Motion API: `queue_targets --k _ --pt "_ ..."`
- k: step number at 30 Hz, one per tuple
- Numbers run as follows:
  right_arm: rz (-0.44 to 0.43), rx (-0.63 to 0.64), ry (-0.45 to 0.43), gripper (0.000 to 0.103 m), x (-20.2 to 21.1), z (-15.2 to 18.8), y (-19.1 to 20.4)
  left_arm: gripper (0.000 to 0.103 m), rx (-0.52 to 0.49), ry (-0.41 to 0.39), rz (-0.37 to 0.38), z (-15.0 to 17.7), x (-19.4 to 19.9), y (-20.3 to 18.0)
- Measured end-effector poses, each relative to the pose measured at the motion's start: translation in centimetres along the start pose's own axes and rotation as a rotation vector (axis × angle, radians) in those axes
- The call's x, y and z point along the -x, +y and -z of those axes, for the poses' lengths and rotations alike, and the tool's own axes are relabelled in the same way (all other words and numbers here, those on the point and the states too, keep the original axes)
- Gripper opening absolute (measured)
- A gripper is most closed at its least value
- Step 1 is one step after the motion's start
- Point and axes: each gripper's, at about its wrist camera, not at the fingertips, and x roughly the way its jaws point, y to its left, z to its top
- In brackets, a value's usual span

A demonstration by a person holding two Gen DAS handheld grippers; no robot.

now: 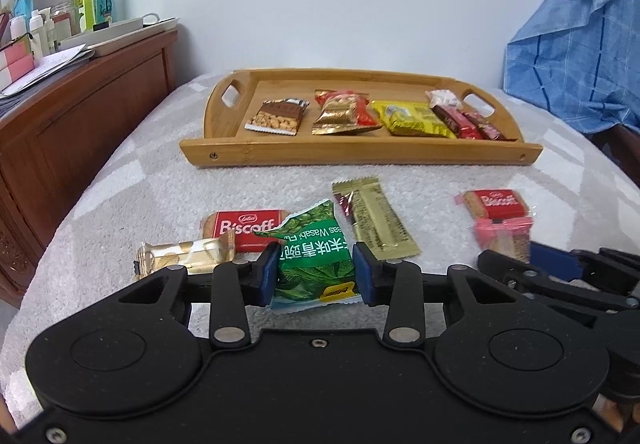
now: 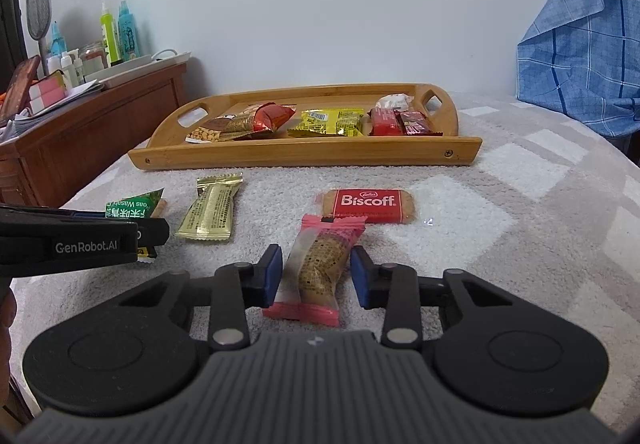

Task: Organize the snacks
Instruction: 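Grasp the green wasabi pea bag with the left tool while the right tool grasps a pink-wrapped pastry, then carry the green bag and pink pastry over the tray with both tools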

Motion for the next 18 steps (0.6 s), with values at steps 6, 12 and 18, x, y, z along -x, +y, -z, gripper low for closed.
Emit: queue_targets --k 6,12,18 --pt "-0.001 0.007 -0.006 0.038 0.14 0.08 0.16 0.037 0.01 -0.004 0.018 0.01 0.42 -0.45" --pt "-0.013 -0.007 -0.005 0.034 0.3 -0.14 -0.06 0.037 0.011 -0.012 0.029 -0.09 0.7 -0.79" --pt "-0.025 -0.032 -0.009 0.031 0.54 -0.47 -0.63 0.037 0.021 -0.026 0.033 -0.54 0.91 -0.84"
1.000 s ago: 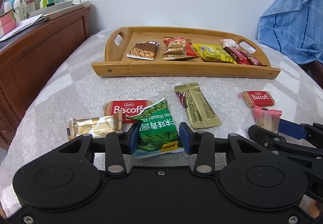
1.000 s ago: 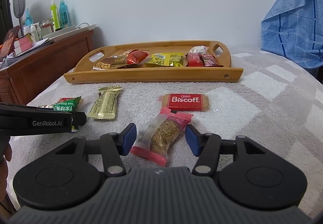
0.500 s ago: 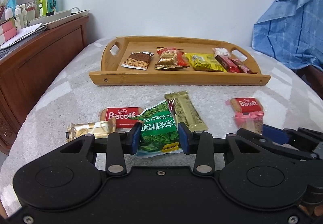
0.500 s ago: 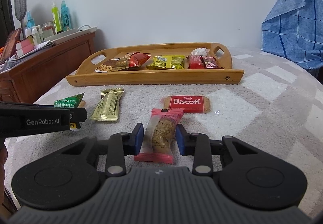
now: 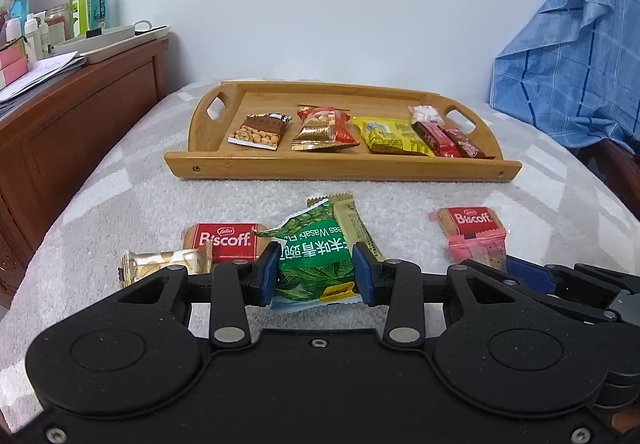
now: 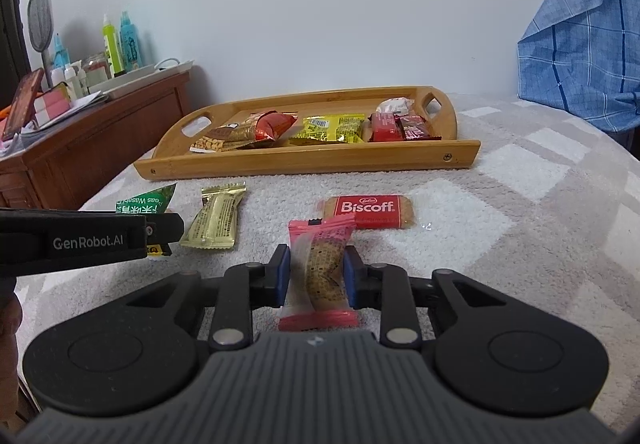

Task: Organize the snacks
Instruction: 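Carry the green bag and pink pastry over the tray with both tools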

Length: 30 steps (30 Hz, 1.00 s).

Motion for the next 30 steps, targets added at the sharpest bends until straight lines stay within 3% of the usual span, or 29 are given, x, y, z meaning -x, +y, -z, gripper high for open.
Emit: queue_targets --k 18,30 --pt "-0.011 -0.118 -0.026 0.031 0.6 -0.7 -1.7 0.037 -0.008 -0.025 0.009 -0.7 0.7 -0.7" --pt "-0.035 -0.136 -0.107 0.031 2.4 -2.9 -2.4 0.037 -0.025 -0.064 0.006 -2.5 1.8 -1.0"
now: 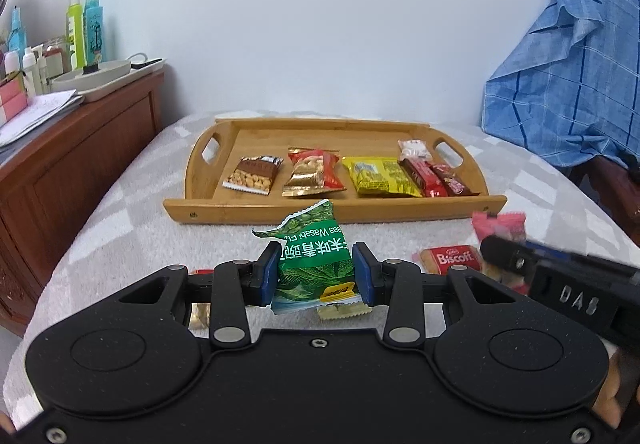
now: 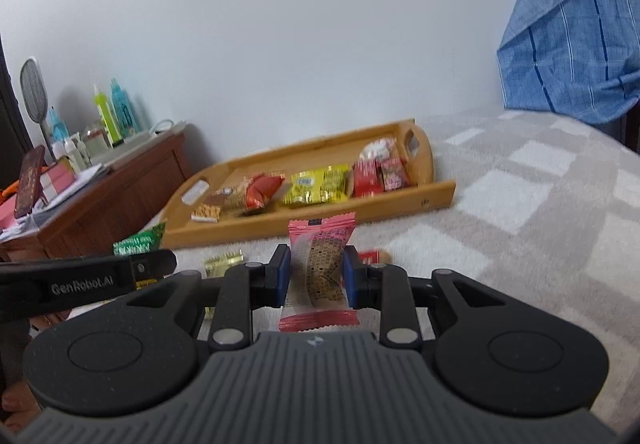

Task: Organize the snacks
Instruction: 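Carry the green bag and pink pastry over the tray with both tools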

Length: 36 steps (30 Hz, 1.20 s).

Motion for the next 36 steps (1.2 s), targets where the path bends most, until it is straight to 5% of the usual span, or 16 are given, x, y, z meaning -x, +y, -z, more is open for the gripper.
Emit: queue_targets --k 14,28,36 --pt "-0.013 0.001 -0.095 0.031 -1.3 -5.5 -1.2 0.037 -0.003 -0.041 0.034 -3.5 -0.4 -1.0" --pt "-0.021 -0.16 0.013 0.031 -7.6 -8.6 -5.9 0.037 0.044 -0.012 0.081 -7.6 -5.4 -1.0" --pt "-0.03 -0.129 0.011 0.031 -9.2 -9.9 -5.5 0.037 0.064 0.002 0.09 -9.3 -7.7 -0.7"
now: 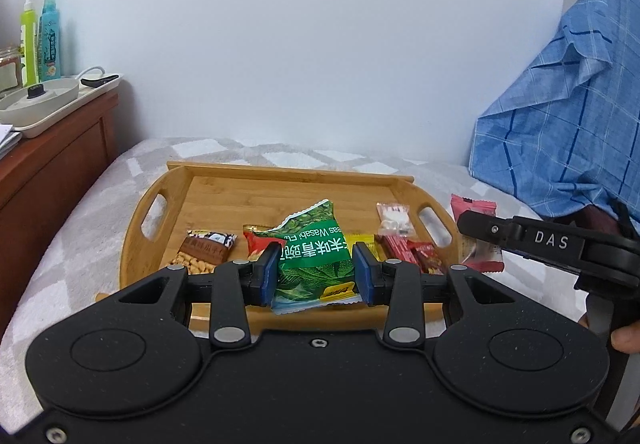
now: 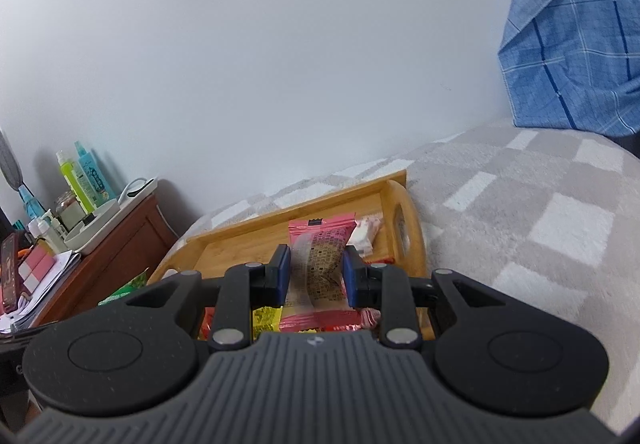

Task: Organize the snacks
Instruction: 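Carry the green bag and pink pastry over the tray with both tools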

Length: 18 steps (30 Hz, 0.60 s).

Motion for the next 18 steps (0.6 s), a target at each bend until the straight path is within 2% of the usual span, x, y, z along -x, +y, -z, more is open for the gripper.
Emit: queue_targets --k 9,14,18 --pt "-0.039 0.042 0.008 0.031 -2.6 -1.6 1.4 0.037 -0.004 0.04 0.014 -2.1 -3.5 -0.3" --pt "-0.071 0.065 0.04 0.031 -5.1 -2.5 1.6 0.037 -0.003 0.047 0.007 -3.6 -5.8 -0.3" --pt "-0.082 0.025 0.078 0.031 -7.4 -3.0 0.9 0.037 0.024 0.074 0.006 -4.9 -8.2 0.2"
